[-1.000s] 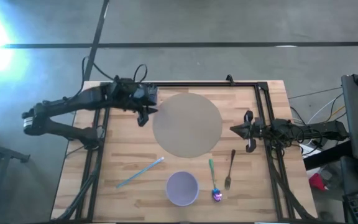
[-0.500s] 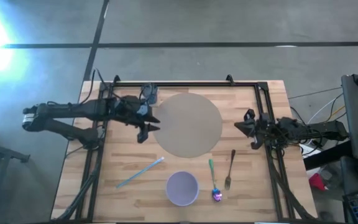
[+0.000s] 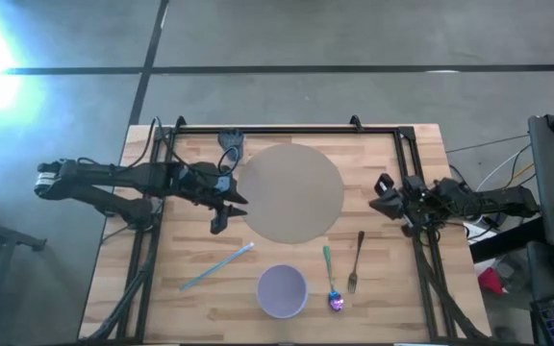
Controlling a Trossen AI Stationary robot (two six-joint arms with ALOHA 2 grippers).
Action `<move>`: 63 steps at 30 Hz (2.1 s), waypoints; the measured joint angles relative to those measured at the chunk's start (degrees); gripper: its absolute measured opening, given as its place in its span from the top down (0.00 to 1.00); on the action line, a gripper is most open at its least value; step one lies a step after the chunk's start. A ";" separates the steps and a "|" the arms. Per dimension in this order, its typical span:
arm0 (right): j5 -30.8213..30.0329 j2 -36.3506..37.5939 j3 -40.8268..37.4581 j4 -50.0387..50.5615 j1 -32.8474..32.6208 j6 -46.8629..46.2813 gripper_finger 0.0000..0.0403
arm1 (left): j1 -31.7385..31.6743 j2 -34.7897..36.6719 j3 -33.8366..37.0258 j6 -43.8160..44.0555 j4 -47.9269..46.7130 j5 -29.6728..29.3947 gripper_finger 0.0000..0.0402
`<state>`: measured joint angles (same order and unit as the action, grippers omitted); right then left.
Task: Pick & Place Utensil
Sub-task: Put the black fork into the purple bowl
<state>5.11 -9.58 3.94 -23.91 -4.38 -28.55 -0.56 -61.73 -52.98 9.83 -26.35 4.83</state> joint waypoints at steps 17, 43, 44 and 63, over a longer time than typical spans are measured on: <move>4.63 -13.73 26.52 44.49 0.02 -10.54 0.98 | -0.02 0.00 0.03 1.15 1.53 0.01 0.63; 8.33 -46.80 50.51 66.20 -14.54 -55.12 0.98 | -0.07 0.00 0.03 -2.90 1.46 -0.72 0.63; 8.08 -47.88 51.49 67.96 -15.05 -57.10 0.98 | -0.07 0.00 0.03 -3.41 1.46 -0.91 0.63; -1.15 -68.58 65.99 91.03 -22.66 -72.47 0.98 | -0.07 0.00 0.06 -9.13 0.98 -4.07 0.63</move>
<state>3.96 -78.17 69.93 67.12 -27.04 -101.02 -0.62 -61.73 -52.93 0.70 -25.37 0.76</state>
